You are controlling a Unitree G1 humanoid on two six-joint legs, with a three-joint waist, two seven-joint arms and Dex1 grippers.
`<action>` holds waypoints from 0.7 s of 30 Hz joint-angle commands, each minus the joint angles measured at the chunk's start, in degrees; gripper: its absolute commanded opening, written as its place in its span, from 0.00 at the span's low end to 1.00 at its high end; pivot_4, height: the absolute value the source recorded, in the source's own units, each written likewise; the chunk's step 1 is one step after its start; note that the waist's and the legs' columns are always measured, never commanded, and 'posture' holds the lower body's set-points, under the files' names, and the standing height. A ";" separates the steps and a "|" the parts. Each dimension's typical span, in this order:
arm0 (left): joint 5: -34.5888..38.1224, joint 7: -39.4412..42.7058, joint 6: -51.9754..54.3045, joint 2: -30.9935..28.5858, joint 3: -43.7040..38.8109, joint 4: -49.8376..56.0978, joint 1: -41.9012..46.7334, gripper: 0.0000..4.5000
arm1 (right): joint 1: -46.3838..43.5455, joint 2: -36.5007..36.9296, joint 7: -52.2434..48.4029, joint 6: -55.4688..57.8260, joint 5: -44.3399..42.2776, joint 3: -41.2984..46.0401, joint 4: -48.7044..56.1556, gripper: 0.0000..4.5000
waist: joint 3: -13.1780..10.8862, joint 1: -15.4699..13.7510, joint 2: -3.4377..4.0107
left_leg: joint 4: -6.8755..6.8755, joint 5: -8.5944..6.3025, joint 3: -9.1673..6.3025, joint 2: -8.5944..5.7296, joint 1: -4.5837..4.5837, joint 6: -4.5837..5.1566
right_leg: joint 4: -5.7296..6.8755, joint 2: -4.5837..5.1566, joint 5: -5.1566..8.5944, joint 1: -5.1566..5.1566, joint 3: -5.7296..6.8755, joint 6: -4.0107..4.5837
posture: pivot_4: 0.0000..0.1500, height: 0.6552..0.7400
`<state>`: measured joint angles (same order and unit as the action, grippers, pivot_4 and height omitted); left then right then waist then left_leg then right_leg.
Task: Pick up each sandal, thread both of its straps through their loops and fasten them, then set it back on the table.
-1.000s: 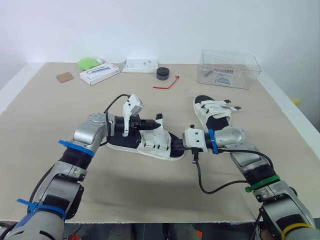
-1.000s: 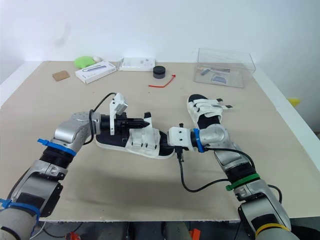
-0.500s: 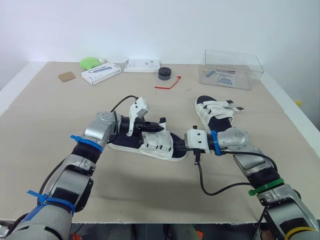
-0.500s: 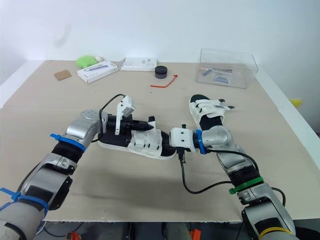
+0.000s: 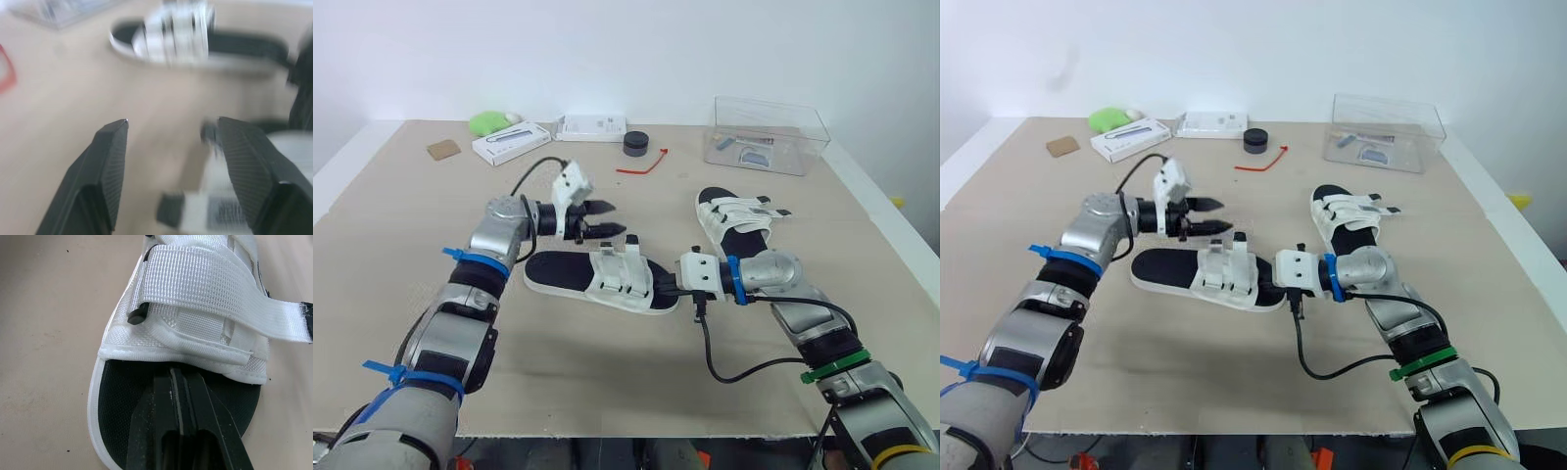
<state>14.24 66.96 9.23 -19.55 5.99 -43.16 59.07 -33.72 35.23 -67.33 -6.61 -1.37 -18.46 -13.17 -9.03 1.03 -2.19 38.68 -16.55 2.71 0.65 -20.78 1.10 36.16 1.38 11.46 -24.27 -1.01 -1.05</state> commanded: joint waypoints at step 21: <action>-11.19 0.25 5.62 3.79 5.58 -17.99 7.04 0.02 | 4.49 1.93 1.55 3.57 4.00 -1.47 -0.21 0.00 | 0.03 0.02 0.00 | 0.11 -0.02 -0.09 -0.03 -0.10 0.04 | -0.03 -0.03 0.07 0.00 0.03 -0.26 | 1.00 1.00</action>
<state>4.83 69.06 16.01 -14.65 11.61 -59.63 65.30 -31.72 35.40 -65.40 -5.57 -1.36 -17.82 -10.91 -9.00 1.05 -2.18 38.79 -16.57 2.62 0.61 -20.88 1.14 36.13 1.35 11.53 -24.26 -0.99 -1.31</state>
